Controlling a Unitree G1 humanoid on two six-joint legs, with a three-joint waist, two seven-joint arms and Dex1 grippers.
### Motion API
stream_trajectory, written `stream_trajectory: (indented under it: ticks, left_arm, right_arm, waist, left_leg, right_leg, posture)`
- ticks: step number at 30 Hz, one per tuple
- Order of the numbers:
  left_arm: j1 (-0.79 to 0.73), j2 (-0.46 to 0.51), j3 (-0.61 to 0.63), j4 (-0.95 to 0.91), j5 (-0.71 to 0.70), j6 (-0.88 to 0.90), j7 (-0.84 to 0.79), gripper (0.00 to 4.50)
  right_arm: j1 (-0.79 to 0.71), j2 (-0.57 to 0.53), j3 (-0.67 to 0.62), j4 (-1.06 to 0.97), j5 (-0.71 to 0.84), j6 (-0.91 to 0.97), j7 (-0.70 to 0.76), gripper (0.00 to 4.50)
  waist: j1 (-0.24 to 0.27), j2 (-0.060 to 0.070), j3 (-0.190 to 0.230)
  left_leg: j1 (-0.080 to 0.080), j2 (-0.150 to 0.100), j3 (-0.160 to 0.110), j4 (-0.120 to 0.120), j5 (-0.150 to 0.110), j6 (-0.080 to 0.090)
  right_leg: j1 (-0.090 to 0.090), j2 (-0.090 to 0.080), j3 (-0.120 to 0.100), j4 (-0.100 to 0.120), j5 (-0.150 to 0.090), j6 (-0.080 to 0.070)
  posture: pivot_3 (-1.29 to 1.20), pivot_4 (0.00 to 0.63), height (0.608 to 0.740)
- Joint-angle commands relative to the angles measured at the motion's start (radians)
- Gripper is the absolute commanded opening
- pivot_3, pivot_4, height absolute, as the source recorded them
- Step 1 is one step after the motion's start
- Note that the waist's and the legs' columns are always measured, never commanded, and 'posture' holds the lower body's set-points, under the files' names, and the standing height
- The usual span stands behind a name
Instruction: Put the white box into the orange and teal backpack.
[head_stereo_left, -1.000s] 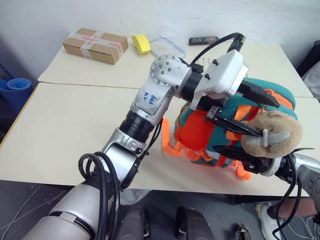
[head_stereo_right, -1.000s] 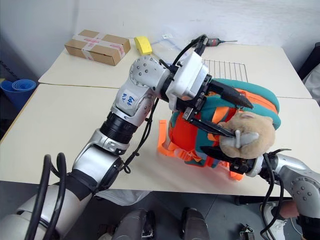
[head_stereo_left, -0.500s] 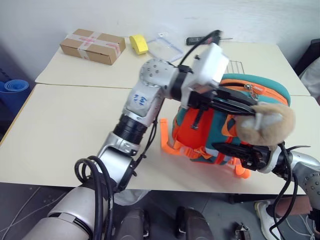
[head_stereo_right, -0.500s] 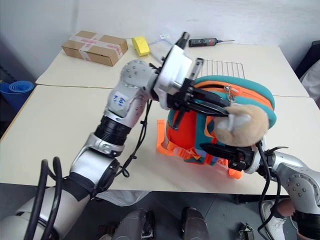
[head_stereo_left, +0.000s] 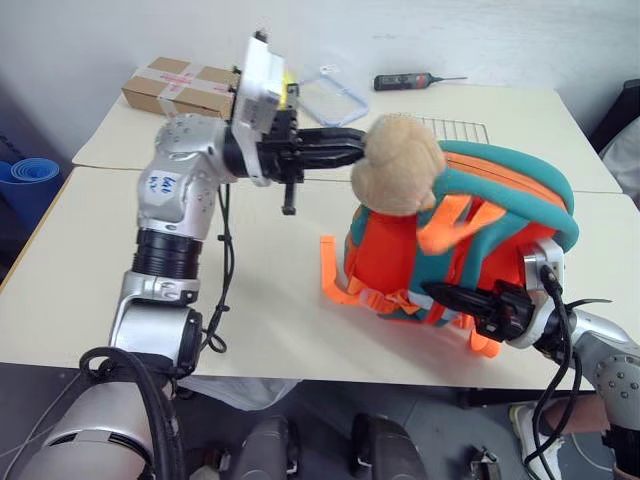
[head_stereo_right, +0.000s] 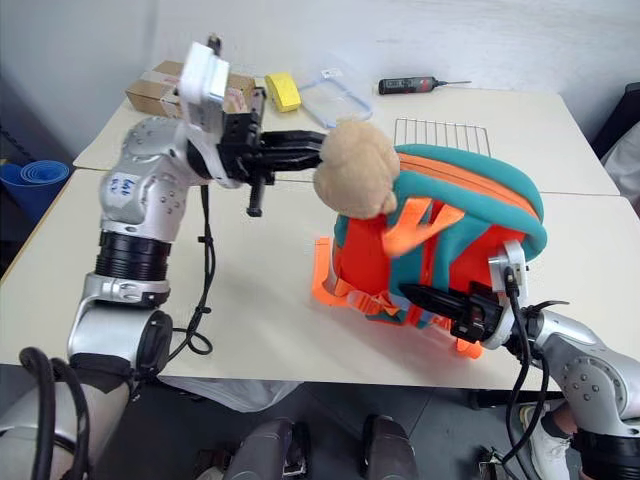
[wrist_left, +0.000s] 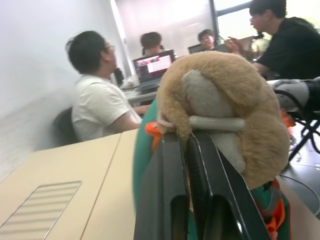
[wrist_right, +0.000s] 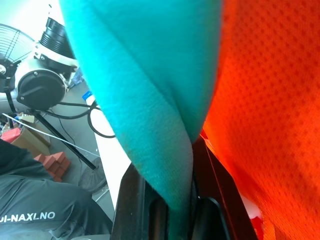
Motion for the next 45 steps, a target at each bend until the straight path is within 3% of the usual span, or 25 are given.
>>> stream_trajectory:
  ticks: [1, 7, 20, 25, 32, 33, 39, 45]
  left_arm:
    - [0.023, 0.043, 0.041, 0.012, -0.002, 0.009, 0.031, 0.03]
    - [0.111, 0.105, -0.029, 0.056, 0.107, -0.064, 0.031, 0.03]
    - [0.297, 0.037, -0.039, 0.163, 0.168, -0.128, 0.148, 0.03]
    - [0.419, 0.050, -0.092, 0.103, 0.202, -0.168, 0.106, 0.03]
    - [0.490, 0.032, -0.055, -0.040, 0.159, -0.156, 0.145, 0.03]
    - [0.509, 0.049, -0.045, -0.072, 0.149, -0.134, 0.144, 0.20]
    - [0.631, 0.170, 0.028, -0.217, 0.102, -0.043, 0.140, 1.82]
    - [0.834, 0.303, 0.127, -0.296, 0.091, -0.062, 0.133, 3.69]
  right_arm:
    - [0.019, 0.011, -0.032, -0.021, 0.017, -0.013, -0.009, 0.00]
    - [0.029, 0.028, -0.043, -0.022, 0.027, -0.020, -0.026, 0.00]
    - [0.057, 0.060, -0.065, -0.043, 0.074, -0.025, -0.068, 0.00]
    - [0.066, 0.072, -0.070, -0.039, 0.076, -0.032, -0.083, 0.00]
    - [0.037, 0.099, -0.073, -0.006, 0.014, -0.090, -0.127, 0.00]
    - [0.029, 0.089, -0.079, 0.002, -0.012, -0.105, -0.138, 0.00]
    - [0.117, -0.067, -0.096, -0.046, -0.208, -0.256, 0.032, 1.92]
    - [0.307, -0.188, -0.243, 0.021, -0.318, -0.395, 0.212, 3.94]
  waist:
    - [0.000, 0.000, 0.000]
    - [0.000, 0.000, 0.000]
    - [0.002, 0.000, 0.000]
    - [-0.004, 0.000, 0.000]
    - [0.002, 0.000, 0.000]
    - [0.001, 0.000, 0.000]
    - [-0.006, 0.001, 0.000]
    - [0.000, 0.001, 0.000]
  left_leg:
    - [0.000, 0.000, 0.000, 0.000, 0.000, 0.000]
    - [0.001, 0.000, 0.000, 0.000, 0.000, 0.000]
    - [0.001, 0.000, 0.001, 0.000, 0.000, 0.000]
    - [0.002, 0.000, 0.001, 0.000, 0.000, -0.001]
    - [0.000, -0.001, 0.000, 0.000, -0.001, 0.000]
    - [0.000, -0.001, 0.000, 0.000, -0.001, 0.000]
    - [0.001, -0.002, 0.001, -0.001, -0.001, 0.000]
    - [0.002, -0.002, 0.002, -0.001, -0.002, 0.001]
  right_leg:
    - [0.000, 0.000, 0.000, 0.000, 0.000, 0.000]
    - [0.000, 0.001, 0.000, 0.001, 0.000, 0.000]
    - [0.000, 0.000, 0.001, 0.001, 0.000, 0.000]
    - [-0.001, 0.000, 0.002, 0.002, 0.000, 0.000]
    - [-0.001, -0.010, 0.006, 0.002, 0.000, -0.001]
    - [-0.001, -0.010, 0.006, 0.002, 0.000, -0.001]
    - [-0.002, -0.009, 0.001, 0.003, 0.000, -0.001]
    - [-0.001, -0.010, 0.001, 0.001, 0.000, -0.001]
  posture:
    - [0.00, 0.150, 0.740]
    - [0.00, 0.150, 0.740]
    - [0.00, 0.150, 0.740]
    - [0.00, 0.150, 0.740]
    - [0.00, 0.150, 0.740]
    - [0.00, 0.150, 0.740]
    - [0.00, 0.150, 0.740]
    - [0.00, 0.150, 0.740]
